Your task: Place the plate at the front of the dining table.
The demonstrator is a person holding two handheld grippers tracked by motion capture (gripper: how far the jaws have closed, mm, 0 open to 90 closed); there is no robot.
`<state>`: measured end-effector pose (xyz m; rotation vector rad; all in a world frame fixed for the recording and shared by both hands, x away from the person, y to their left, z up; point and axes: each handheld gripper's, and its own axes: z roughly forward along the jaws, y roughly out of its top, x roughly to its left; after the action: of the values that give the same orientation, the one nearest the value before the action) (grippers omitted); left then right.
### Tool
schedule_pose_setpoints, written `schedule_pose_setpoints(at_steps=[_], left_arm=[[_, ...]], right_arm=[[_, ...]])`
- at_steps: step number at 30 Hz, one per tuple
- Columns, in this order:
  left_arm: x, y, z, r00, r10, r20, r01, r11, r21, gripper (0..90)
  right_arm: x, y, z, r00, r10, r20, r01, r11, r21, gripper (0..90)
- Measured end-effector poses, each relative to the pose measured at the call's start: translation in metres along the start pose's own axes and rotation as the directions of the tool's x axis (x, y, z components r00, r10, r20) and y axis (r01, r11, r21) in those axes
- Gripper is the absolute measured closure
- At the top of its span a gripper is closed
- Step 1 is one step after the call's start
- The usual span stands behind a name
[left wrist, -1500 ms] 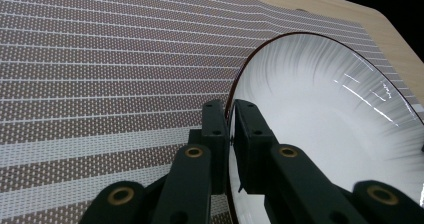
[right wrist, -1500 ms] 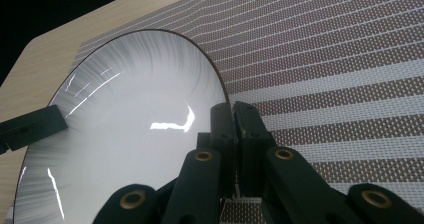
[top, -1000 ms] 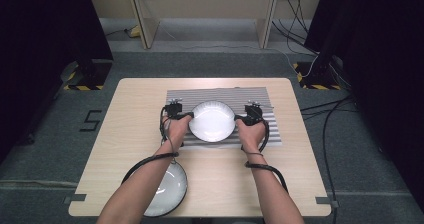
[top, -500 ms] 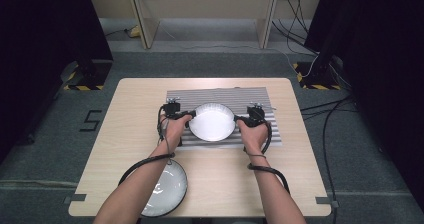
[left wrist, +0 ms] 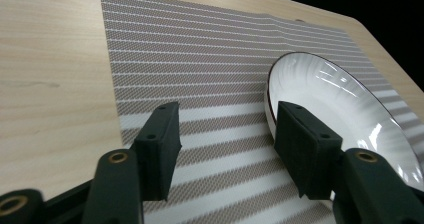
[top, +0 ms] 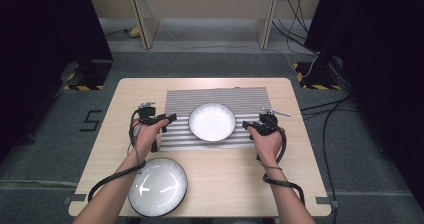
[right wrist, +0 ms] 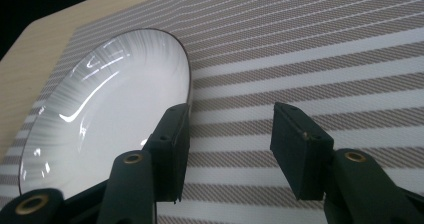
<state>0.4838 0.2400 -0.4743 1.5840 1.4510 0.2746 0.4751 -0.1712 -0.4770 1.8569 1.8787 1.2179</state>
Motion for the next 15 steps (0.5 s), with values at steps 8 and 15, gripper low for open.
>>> schedule_pose_setpoints(at_steps=[8,15], left_arm=[[0.021,-0.016,-0.047,0.992,-0.054,0.114,0.057,0.9981,-0.023,38.1],[0.027,-0.034,-0.078,0.983,-0.071,0.169,0.079,0.9959,-0.044,38.1]], right_arm=[[-0.022,-0.024,-0.03,1.0,0.003,0.006,-0.003,1.0,-0.004,48.7],[-0.035,-0.038,-0.057,0.9999,0.005,0.014,-0.005,1.0,-0.024,48.0]])
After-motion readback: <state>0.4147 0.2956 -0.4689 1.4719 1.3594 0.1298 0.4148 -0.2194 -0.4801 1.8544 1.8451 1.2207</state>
